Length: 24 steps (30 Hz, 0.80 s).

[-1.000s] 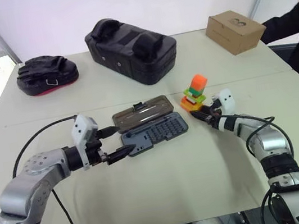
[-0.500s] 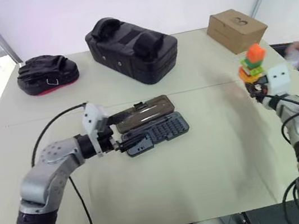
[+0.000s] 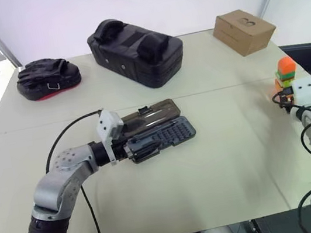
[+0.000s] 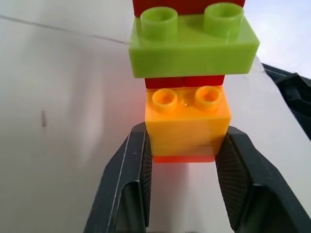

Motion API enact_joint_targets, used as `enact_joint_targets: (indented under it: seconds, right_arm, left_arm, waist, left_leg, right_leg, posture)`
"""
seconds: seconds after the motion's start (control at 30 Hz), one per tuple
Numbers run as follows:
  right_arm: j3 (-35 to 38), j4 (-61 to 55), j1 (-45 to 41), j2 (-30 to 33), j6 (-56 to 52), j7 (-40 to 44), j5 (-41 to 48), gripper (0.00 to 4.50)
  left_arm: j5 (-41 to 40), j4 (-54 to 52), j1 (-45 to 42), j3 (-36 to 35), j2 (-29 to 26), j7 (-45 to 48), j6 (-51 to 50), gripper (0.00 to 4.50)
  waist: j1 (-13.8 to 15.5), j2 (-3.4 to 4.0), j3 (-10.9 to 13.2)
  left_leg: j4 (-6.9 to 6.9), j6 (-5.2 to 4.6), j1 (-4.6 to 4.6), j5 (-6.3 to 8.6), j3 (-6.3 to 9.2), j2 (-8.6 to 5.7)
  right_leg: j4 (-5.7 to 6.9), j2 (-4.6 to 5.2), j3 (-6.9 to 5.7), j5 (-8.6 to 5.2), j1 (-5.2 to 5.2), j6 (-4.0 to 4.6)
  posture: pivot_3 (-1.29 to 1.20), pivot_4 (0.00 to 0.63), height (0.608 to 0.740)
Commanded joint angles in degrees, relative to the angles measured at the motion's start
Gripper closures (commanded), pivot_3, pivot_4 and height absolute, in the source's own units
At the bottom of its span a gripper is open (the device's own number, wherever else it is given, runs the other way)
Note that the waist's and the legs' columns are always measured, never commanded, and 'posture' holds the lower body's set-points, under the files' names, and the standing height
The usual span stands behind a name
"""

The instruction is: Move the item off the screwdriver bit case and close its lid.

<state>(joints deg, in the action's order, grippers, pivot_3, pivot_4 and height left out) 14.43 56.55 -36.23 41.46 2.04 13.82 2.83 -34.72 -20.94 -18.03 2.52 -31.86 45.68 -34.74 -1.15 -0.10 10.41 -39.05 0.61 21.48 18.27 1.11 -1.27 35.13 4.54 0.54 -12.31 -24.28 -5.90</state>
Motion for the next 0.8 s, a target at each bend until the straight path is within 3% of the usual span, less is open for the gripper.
enact_joint_targets:
  seconds: [0.03, 0.07, 0.1, 0.33, 0.43, 0.73, 0.8]
  right_arm:
    - [1.34, 1.01, -1.79, -0.25, 0.86, 0.65, 1.57, 0.78]
    - [1.44, 1.33, -2.01, -0.5, 0.5, 1.22, 2.0, 0.23]
    - [1.57, 1.62, -2.18, -0.7, 0.21, 1.48, 2.38, 0.05]
    - [0.75, 2.65, -1.94, -0.24, -1.24, -0.02, 1.53, 0.05]
    - [1.67, 0.1, 0.03, 3.77, -2.13, 1.26, 1.67, 0.05]
    - [1.79, -17.46, 12.08, 19.27, -7.86, 19.85, 3.16, 0.05]
    - [1.99, -20.53, 13.14, 20.15, -10.37, 23.06, 4.53, 0.05]
  left_arm:
    - [0.1, -1.71, 0.42, -1.01, -0.18, -0.61, 0.24, 0.0]
    - [0.11, -1.82, 0.47, -1.11, -0.23, -0.81, 0.16, 0.0]
    - [0.12, -1.92, 0.53, -1.19, -0.28, -0.95, 0.13, 0.0]
    - [0.14, -2.26, 1.08, -1.55, -0.68, -1.45, 0.08, 0.0]
    - [0.34, -2.07, 1.47, -2.63, -1.3, -2.06, 0.17, 0.0]
    - [0.76, 2.97, 1.34, -7.36, -4.13, -1.4, 1.22, 0.0]
    - [1.29, 4.95, 0.46, -7.52, -4.56, -0.67, 1.9, 0.0]
  waist:
    - [0.0, 0.0, 0.0]
    - [0.0, 0.0, 0.0]
    - [0.0, 0.0, 0.0]
    - [-0.01, -0.01, -0.01]
    - [0.16, 0.0, -0.01]
    - [-0.06, 0.06, 0.0]
    - [-0.36, 0.06, 0.01]
  left_leg:
    - [0.0, 0.0, 0.0, 0.0, 0.0, 0.0]
    - [0.0, -0.01, 0.0, 0.0, 0.0, 0.0]
    - [0.0, -0.01, 0.0, 0.0, -0.01, 0.0]
    - [-0.01, -0.01, -0.01, 0.0, -0.02, 0.01]
    - [-0.01, -0.01, -0.01, 0.01, -0.03, 0.01]
    - [-0.02, -0.17, -0.05, 0.1, -0.2, -0.01]
    - [-0.02, -0.18, -0.14, 0.1, -0.37, 0.06]
  right_leg:
    - [0.0, 0.0, 0.01, 0.0, 0.0, 0.0]
    - [0.0, 0.0, 0.01, 0.0, 0.0, 0.0]
    - [0.0, 0.0, 0.01, 0.0, 0.0, 0.0]
    - [0.0, 0.0, 0.03, 0.0, 0.0, 0.0]
    - [0.0, 0.0, 0.05, 0.0, 0.01, 0.0]
    - [-0.04, 0.05, 0.17, -0.03, 0.01, -0.06]
    - [-0.02, -0.03, 0.23, -0.03, 0.01, -0.06]
  posture:
    - [0.0, 0.15, 0.74]
    - [0.0, 0.15, 0.74]
    - [0.0, 0.15, 0.74]
    - [0.0, 0.15, 0.74]
    - [0.0, 0.15, 0.74]
    - [0.0, 0.15, 0.74]
    - [0.0, 0.15, 0.74]
